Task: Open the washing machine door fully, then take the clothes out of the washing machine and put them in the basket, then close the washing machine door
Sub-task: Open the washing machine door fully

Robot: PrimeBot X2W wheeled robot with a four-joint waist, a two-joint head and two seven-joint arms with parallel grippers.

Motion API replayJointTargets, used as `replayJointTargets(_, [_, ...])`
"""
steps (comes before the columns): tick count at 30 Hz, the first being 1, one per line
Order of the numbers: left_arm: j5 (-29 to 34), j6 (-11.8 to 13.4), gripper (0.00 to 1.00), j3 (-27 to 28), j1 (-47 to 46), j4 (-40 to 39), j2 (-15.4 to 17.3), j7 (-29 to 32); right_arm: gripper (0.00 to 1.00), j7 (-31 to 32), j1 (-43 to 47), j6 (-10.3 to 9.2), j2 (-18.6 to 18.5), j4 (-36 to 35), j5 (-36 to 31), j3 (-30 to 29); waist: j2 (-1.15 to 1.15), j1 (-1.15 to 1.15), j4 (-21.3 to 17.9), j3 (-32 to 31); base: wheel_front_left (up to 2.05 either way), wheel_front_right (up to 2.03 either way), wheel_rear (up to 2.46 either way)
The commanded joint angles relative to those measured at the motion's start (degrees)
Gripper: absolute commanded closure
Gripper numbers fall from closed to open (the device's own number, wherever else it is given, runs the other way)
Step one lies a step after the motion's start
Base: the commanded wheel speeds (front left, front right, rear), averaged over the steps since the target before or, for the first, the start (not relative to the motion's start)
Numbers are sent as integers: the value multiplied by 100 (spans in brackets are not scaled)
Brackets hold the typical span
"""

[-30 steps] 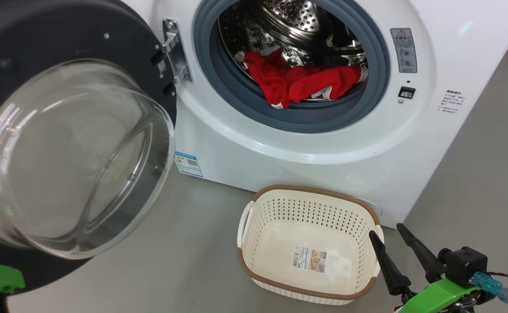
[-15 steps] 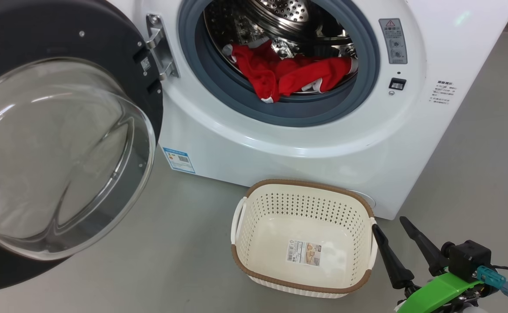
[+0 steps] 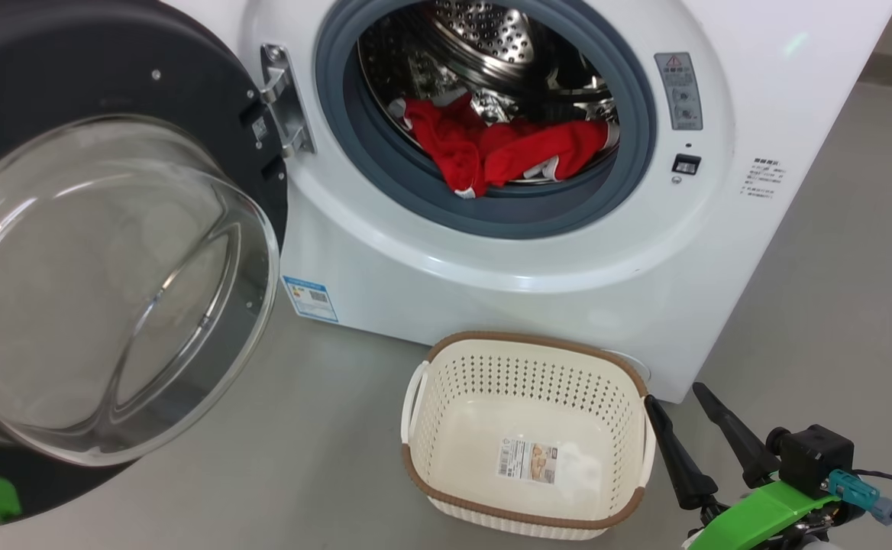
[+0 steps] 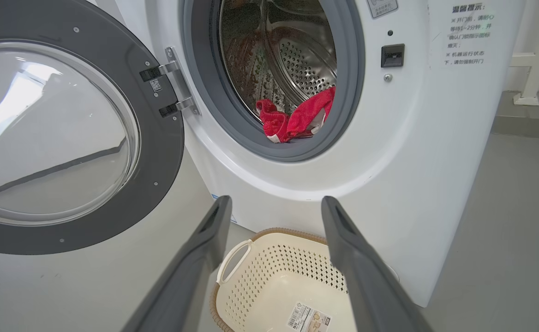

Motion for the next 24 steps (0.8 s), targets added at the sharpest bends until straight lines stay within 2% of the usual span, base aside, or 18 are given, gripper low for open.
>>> replayJointTargets(1, [76,-103,100,134,169,-242,134,-28,0,-68,-62,37,-30,-127,19,64,0,0,-16,-91,0,0,0])
replayJointTargets(5, [120,-216,100,48,514,-539,-80,-28,0,-68,-15,37,8,-123,30,61,0,0,-60,-215,0,0,0])
replayJointTargets(10, [148,-276,87,-91,962,-971,-311,-28,0,-68,27,37,37,-153,36,29,0,0,-149,-330,0,0,0])
replayJointTargets(11, [164,-295,63,-212,1144,-1123,-365,-28,0,-68,53,37,54,-162,39,6,0,0,-197,-385,0,0,0])
replayJointTargets(13, [147,-307,48,-333,1324,-1201,-406,-28,0,-68,76,37,73,-170,47,-4,0,0,-260,-427,0,0,0])
replayJointTargets(15, [107,-315,16,-445,1481,-1277,-435,-28,0,-68,96,37,87,-173,51,-8,0,0,-335,-467,0,0,0])
replayJointTargets(16, [82,-318,3,-506,1553,-1298,-446,-28,0,-68,107,37,96,-177,52,-14,0,0,-376,-484,0,0,0])
replayJointTargets(18, [54,-321,0,-574,1616,-1324,-454,-28,0,-68,116,37,104,-184,52,-24,0,0,-421,-492,0,0,0])
replayJointTargets(24, [-139,-326,0,-1058,1846,-1485,-480,-28,0,-68,151,37,120,-232,42,-125,0,0,-703,-478,0,0,0])
